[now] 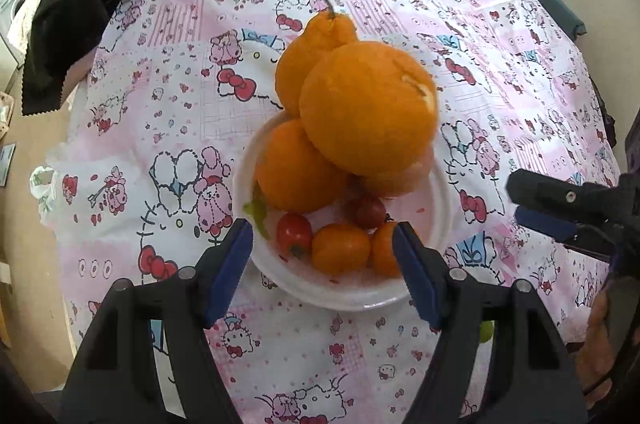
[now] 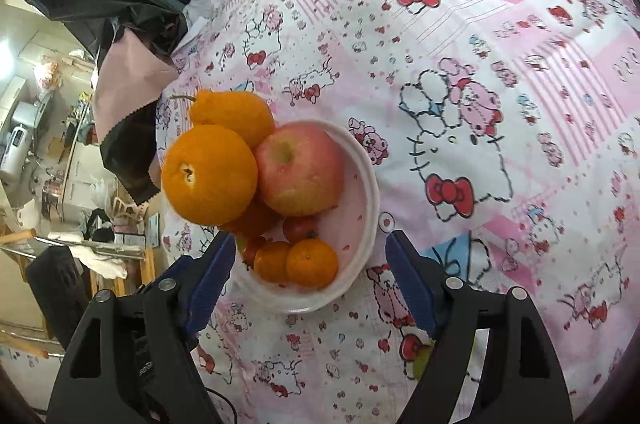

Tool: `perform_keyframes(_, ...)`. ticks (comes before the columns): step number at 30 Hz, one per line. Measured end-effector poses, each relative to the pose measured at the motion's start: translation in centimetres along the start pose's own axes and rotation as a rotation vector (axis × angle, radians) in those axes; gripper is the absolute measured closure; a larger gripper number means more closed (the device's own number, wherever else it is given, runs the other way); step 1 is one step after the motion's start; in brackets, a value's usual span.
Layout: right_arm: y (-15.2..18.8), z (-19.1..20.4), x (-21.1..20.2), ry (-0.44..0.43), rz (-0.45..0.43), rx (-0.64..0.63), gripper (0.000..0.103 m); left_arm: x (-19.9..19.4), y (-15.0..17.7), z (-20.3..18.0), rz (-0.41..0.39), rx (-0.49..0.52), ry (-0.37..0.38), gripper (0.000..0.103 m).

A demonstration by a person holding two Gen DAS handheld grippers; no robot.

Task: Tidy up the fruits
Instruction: 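Move the left gripper to a green round fruit and close on it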

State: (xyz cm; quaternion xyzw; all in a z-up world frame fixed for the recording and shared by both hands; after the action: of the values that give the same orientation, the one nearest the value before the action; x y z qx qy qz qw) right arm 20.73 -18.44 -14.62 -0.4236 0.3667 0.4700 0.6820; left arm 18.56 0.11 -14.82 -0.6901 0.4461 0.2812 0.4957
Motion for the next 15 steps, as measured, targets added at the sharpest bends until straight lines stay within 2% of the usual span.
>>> perform_keyframes(9, 1.5, -2.3, -3.4, -0.018, -0.026, 0.047, 0.023, -3.3, 0.9, -1.8, -0.052, 0.053, 0.0, 0.034)
perform_keyframes(15, 3.3, -3.9, -5.2, -0.045, -0.016, 0.089, 0.023, -4.5, 3.0, -2.5, -0.059, 0.059, -0.004, 0.034)
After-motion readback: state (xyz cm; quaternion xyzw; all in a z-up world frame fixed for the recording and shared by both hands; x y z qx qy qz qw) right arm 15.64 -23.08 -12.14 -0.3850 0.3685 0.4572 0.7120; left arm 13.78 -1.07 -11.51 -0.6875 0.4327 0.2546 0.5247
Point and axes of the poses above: each gripper's, at about its wrist camera, not at the fingertips, and x roughly the way its jaws point, z to its left, y to its underside, the point moved 6 cm from there along x, roughly the way its jaws point, and after that the axes turned 14 degrees about y, right-handed, at the moved point
